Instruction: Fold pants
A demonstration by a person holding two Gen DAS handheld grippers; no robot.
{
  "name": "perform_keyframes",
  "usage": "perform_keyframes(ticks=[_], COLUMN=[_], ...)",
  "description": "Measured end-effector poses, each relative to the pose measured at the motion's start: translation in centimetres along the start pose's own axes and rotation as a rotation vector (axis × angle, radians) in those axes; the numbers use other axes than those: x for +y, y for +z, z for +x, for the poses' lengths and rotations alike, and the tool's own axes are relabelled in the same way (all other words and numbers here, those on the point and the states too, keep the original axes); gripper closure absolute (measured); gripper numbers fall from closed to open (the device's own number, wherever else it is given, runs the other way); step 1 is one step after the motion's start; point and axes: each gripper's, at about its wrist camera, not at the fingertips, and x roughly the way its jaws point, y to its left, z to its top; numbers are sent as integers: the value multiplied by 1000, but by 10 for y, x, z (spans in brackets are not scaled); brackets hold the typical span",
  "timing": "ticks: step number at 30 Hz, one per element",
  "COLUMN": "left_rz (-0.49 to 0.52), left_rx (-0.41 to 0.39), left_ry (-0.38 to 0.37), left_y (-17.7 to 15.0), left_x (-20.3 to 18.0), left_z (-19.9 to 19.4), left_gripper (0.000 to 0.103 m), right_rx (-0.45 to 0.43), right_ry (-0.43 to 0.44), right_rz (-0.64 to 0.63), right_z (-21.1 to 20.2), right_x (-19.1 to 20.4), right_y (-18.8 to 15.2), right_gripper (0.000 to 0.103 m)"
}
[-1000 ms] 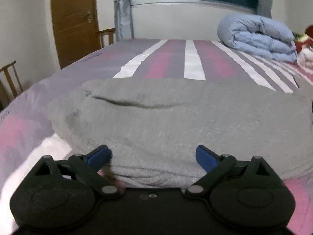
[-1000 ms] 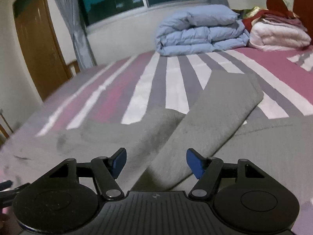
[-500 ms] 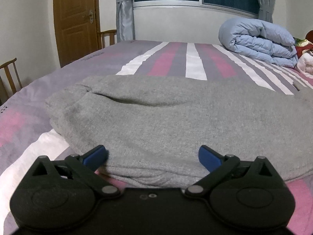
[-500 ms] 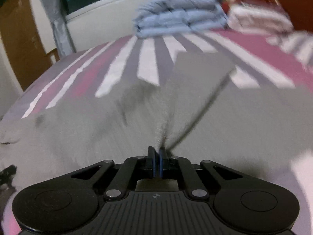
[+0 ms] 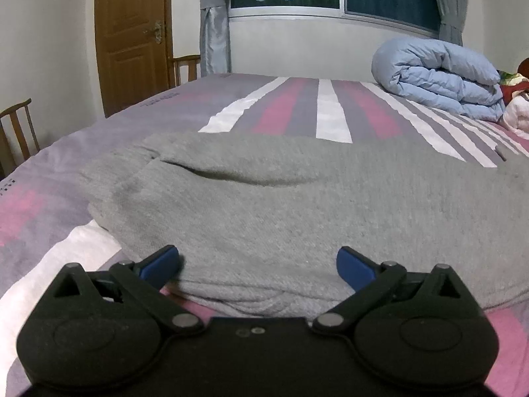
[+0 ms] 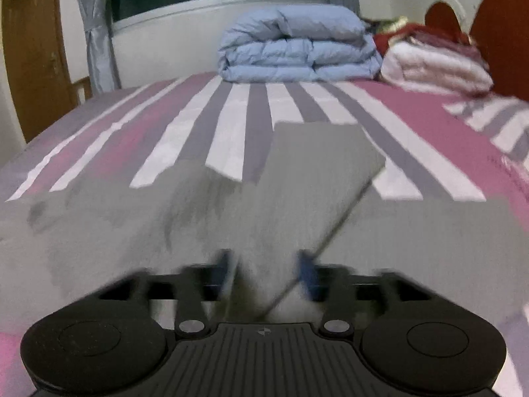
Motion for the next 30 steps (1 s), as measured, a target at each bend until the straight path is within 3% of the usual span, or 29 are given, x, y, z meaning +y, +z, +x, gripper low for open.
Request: perform_keyframes(ticks=[6,8,9,12,15,18,21,22,24,30], left_rz=[-4,-5,-4,-8,-7,-5,-1,-1,-2,-2], left_rx=[6,6,6,5,2,1,0,0,1,1], left_ry=[-3,-3,-3,-7,-9,-9,-3,-3,-5,-5], left_y=[0,1,1,1,-1,-1,-1,-2,-2,-1], left_x=[0,0,0,1,1,1,0,0,0,0], left_z=[3,2,2,2,2,2,2,2,2,2], left_gripper=[6,6,6,6,6,6,6,6,6,6], right_rx=[45,51,47,21,4,78,65,47,-27,-39], right_ry=[-53,-77,-69,-39,-19,-7,-2,-15,-47,-72], right_rz=[-142,-173,-128,19,148,245,203,177,91,-202], right_z=[43,46,40,6,-32,-31,-27,-32,-42,-21], right_x=[7,1,-9,-40,-68,-86,-86,-83,-75,-43], right_y=[9,11,13,9,-16,-47,-53,-48,-39,-15], right_gripper=[47,97,98,98,98,98,94,78,58,57])
